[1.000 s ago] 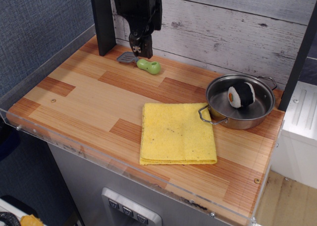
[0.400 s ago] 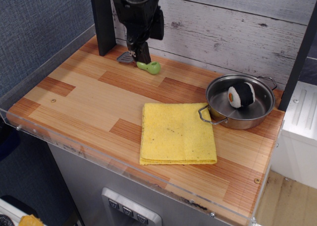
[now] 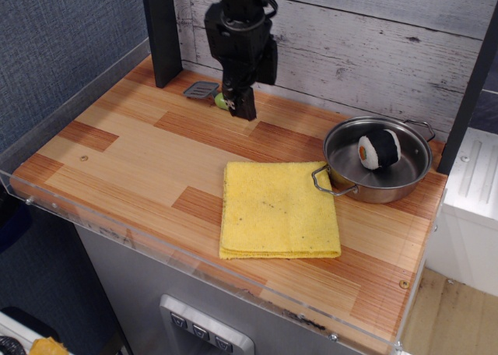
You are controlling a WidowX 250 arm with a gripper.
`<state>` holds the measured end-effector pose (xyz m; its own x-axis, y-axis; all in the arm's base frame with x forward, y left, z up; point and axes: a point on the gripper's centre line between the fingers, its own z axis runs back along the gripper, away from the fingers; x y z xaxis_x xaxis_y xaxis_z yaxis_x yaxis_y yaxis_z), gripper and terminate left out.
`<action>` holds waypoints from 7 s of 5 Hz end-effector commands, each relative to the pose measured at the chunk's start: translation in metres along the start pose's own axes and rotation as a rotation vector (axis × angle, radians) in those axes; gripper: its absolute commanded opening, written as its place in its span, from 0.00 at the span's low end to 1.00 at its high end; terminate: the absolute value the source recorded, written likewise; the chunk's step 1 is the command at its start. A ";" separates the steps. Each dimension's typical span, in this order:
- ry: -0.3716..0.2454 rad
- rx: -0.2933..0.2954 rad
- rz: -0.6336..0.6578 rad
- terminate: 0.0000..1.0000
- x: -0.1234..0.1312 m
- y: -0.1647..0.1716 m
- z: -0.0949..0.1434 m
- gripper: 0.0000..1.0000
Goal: Put the spatula on top of the yellow cloth.
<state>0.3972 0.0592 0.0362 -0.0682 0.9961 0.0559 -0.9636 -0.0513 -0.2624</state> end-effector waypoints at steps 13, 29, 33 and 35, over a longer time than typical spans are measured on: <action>-0.004 -0.057 0.024 0.00 -0.009 -0.002 0.044 0.00; 0.097 0.013 -0.215 0.00 -0.086 0.118 0.064 1.00; 0.171 -0.079 -0.267 0.00 -0.075 0.105 0.117 1.00; 0.171 -0.079 -0.267 1.00 -0.075 0.105 0.117 1.00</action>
